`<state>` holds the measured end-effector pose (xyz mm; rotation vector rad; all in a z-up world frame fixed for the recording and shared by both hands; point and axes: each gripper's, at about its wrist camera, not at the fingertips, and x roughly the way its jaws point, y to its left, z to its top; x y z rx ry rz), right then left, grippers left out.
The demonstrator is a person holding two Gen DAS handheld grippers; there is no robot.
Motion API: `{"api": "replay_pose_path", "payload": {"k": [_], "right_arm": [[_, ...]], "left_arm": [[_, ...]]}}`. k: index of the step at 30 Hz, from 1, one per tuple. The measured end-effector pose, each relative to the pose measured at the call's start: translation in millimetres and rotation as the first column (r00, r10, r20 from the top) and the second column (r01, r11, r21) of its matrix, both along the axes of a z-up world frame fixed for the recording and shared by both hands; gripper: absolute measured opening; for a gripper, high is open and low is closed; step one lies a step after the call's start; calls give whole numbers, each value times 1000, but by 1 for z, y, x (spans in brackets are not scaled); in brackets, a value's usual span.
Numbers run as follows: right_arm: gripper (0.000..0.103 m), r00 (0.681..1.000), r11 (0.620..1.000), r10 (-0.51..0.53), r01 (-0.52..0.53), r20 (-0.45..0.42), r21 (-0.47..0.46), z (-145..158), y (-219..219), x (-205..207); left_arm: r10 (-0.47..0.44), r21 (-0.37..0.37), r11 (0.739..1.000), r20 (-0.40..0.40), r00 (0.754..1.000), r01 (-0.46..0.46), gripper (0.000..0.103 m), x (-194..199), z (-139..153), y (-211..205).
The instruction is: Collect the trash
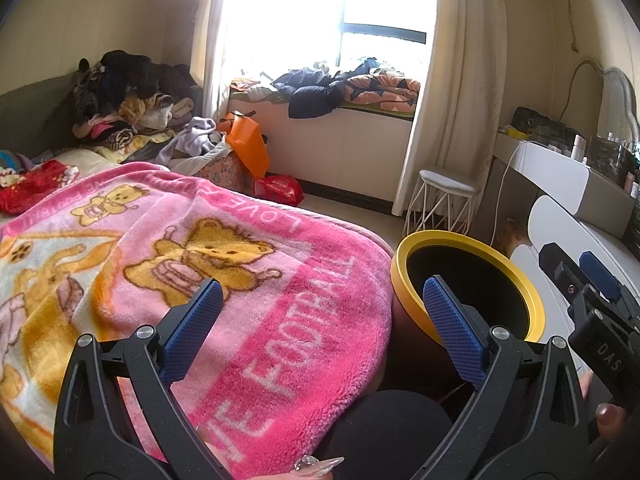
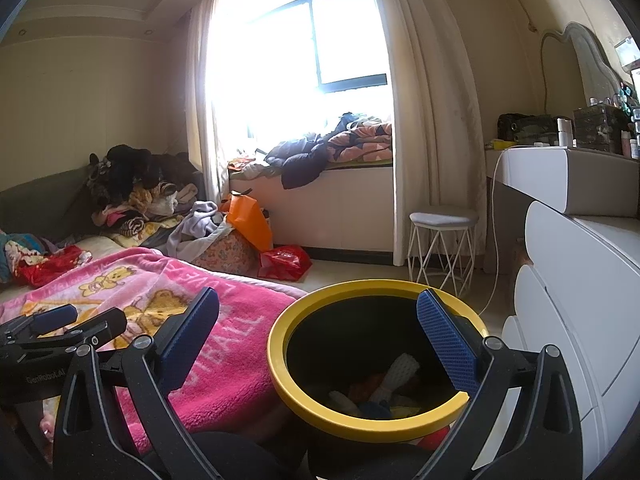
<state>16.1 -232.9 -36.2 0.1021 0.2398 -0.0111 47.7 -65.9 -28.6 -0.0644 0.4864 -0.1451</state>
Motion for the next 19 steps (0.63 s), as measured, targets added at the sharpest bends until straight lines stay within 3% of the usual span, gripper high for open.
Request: {"api": "replay_pose_path", "payload": {"k": [7, 10, 12, 13, 15, 16, 18, 19], "right_arm": [[97, 999, 1000, 15, -15, 42, 3, 16, 15, 2], [97, 984, 985, 170, -169, 53, -11, 32, 60, 14], [97, 952, 952, 306, -306, 31, -15, 38, 99, 24], [97, 917, 917, 399, -399, -2, -14, 39, 128, 32], [97, 820, 824, 563, -566, -106, -5, 36, 192, 47], [97, 739, 754, 649, -657, -181, 16, 29, 229, 56], [97, 576, 629, 737, -776, -354, 47, 3, 312, 68], [97, 493, 570, 757, -819, -428, 64, -12, 349, 71]], "left_arm": [[85, -49, 995, -43, 995, -87, 92, 7, 3, 26], [182, -86, 978, -64, 981, -187, 92, 6, 7, 76], [319, -78, 942, -92, 943, -326, 92, 0, 4, 132], [372, -66, 923, -102, 923, -379, 92, -4, 1, 153], [528, -8, 845, -148, 836, -535, 92, -16, -11, 212], [606, 25, 790, -182, 775, -612, 92, -23, -20, 243], [748, 111, 651, -261, 610, -751, 92, -41, -45, 309], [789, 133, 592, -294, 539, -795, 92, -49, -57, 337]]}}
